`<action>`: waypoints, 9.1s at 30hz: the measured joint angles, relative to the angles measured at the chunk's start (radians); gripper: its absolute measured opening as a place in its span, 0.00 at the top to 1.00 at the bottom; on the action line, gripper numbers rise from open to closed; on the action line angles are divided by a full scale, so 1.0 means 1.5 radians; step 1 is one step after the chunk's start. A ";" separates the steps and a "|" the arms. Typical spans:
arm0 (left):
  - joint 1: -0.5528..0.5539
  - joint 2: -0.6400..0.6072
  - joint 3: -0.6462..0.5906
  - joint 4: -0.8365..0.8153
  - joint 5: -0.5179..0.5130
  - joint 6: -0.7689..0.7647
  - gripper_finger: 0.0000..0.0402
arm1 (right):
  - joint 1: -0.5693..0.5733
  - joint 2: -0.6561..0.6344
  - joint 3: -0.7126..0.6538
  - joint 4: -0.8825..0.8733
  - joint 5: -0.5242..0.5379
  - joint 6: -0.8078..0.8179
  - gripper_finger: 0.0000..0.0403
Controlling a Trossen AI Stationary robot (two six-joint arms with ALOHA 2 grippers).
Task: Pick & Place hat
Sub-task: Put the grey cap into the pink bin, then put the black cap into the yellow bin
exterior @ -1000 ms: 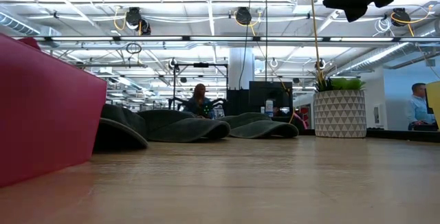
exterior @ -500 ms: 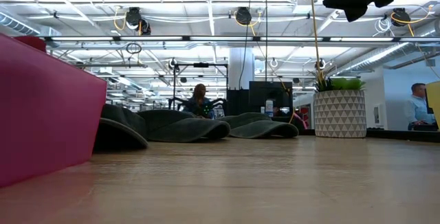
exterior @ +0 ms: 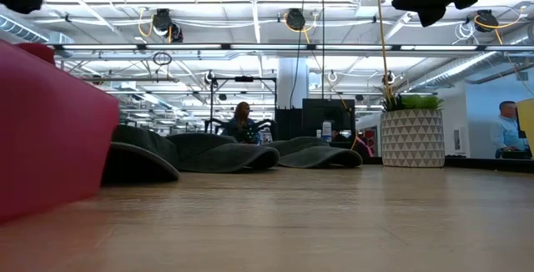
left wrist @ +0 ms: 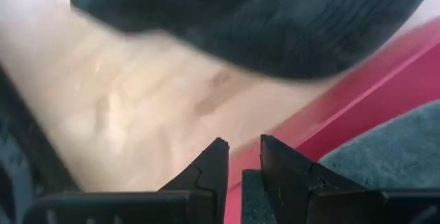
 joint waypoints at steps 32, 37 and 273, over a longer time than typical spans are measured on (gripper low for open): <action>-0.028 0.005 0.032 0.027 -0.028 -0.073 0.77 | 0.000 0.000 0.000 -0.004 0.000 0.001 0.89; -0.028 0.004 0.032 0.023 -0.035 -0.064 0.77 | 0.000 0.000 0.000 -0.005 -0.001 0.001 0.89; 0.314 -0.031 0.171 0.236 -0.070 0.886 0.98 | 0.051 0.000 -0.022 0.000 -0.086 0.018 0.89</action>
